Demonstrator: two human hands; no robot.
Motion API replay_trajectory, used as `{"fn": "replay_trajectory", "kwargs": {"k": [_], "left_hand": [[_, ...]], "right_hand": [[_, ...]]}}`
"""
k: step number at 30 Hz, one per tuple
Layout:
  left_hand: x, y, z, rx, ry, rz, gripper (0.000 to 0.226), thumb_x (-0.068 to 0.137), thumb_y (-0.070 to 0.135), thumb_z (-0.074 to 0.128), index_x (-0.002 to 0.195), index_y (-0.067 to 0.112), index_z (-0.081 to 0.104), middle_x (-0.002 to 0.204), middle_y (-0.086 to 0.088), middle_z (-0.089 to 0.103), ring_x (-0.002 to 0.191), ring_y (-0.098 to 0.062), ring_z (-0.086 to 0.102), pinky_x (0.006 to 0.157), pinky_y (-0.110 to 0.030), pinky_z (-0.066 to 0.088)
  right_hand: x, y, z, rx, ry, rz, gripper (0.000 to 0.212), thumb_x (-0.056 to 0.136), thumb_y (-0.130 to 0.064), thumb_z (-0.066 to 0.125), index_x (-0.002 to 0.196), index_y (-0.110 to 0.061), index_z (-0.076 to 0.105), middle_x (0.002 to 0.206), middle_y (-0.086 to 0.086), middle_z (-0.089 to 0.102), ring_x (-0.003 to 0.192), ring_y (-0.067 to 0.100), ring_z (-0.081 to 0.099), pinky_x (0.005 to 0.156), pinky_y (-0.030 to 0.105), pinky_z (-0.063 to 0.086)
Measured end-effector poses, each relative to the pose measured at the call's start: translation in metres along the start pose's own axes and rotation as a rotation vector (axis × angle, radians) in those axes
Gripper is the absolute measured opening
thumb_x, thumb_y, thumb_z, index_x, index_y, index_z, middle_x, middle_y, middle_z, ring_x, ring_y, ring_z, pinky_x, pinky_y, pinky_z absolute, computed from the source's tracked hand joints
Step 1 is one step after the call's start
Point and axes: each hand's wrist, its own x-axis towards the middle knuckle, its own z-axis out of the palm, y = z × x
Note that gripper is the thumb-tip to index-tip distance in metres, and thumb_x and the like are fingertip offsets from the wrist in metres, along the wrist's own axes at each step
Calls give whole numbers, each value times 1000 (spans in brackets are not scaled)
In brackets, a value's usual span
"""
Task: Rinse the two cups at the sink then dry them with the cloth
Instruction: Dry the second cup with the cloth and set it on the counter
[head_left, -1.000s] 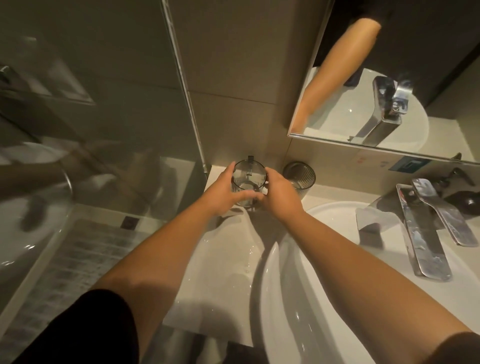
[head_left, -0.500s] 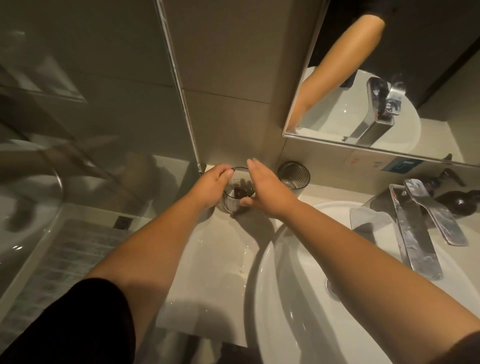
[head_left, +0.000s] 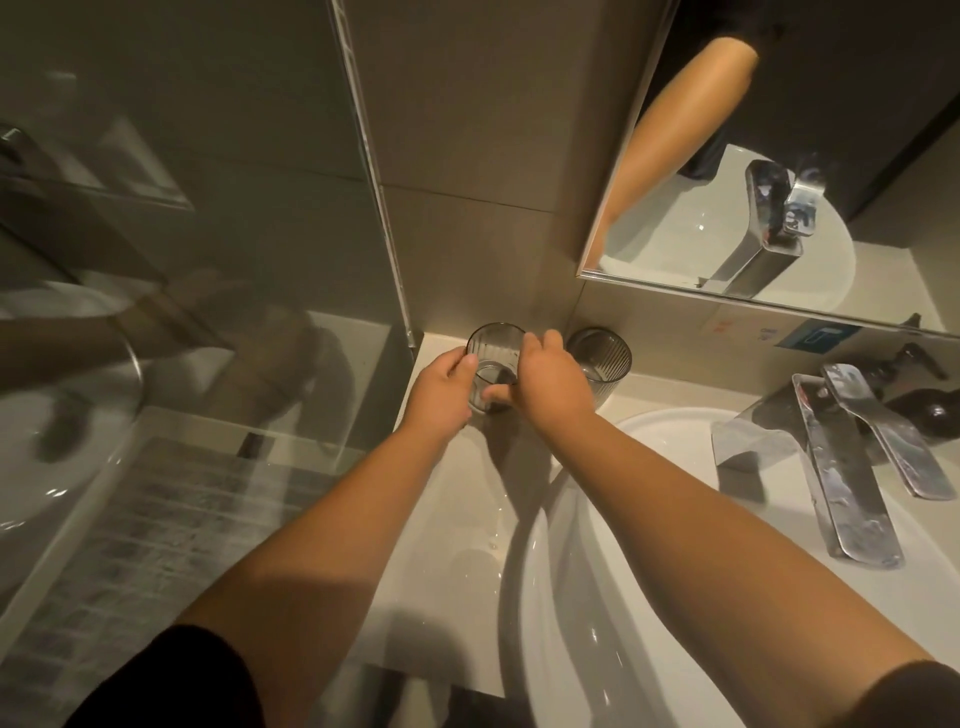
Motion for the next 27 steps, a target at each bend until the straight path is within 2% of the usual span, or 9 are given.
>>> {"fn": "replay_trajectory", "kwargs": {"k": [5,8,10,12,14,17,21,24,27], "left_hand": [[8,3,-2,-49,19,-19,21,101,24,49,93,25,69,93,-8,65,85,-25,59,81,-48,57],[26,-1,-9,-34,69,-48,24,86,40,56,95,25,72,93,-5,71,92,-31,69,92,-55,58],[36,-3,-12,-32,66,-65,18,83,41,59,84,31,74,91,-7,72,89,-31,69,88,-55,59],[37,5,-12,-57,50,-83,19,90,33,61,78,27,75,89,-9,71,82,-29,65,77,-47,56],[37,11,-9,-84,21,-101,19,96,27,61,82,22,74,88,-9,71,74,-26,62,68,-37,51],[42,13,-6,-62,-11,-115,14,98,28,62,89,22,72,97,-8,73,82,-25,66,65,-33,49],[39,12,1,-16,12,-76,20,98,35,60,104,21,73,101,-5,73,90,-25,64,77,-35,50],[27,8,9,31,78,2,24,100,33,54,116,22,69,111,-6,70,89,-21,61,91,-41,52],[19,3,13,37,147,48,31,98,29,57,123,12,65,117,-7,70,101,-27,67,98,-46,53]], "right_hand": [[-3,0,1,121,-22,62,66,72,-47,78,116,-6,50,116,12,44,93,33,60,72,35,44],[-6,8,2,284,-28,55,57,74,-37,79,118,-11,55,111,8,51,97,27,59,77,28,41],[-10,12,1,425,-46,72,48,76,-29,78,117,-13,58,94,-5,55,94,22,58,77,23,41],[-13,14,4,545,-65,110,43,79,-27,75,116,-14,58,85,-12,53,91,24,61,83,35,51],[-12,16,8,573,-43,139,45,80,-28,73,120,-15,56,103,-2,58,98,25,62,87,43,52],[-13,20,11,590,-8,166,54,81,-28,72,128,-14,48,120,5,58,106,24,59,91,38,49],[-16,21,18,585,22,152,77,83,-31,71,145,-11,29,141,7,49,128,24,47,103,33,38],[-17,21,23,567,35,150,79,83,-36,70,147,-15,29,141,6,50,128,24,47,102,33,40],[-18,22,21,552,37,163,82,84,-37,69,149,-14,25,142,7,49,130,25,45,101,32,38]]}}
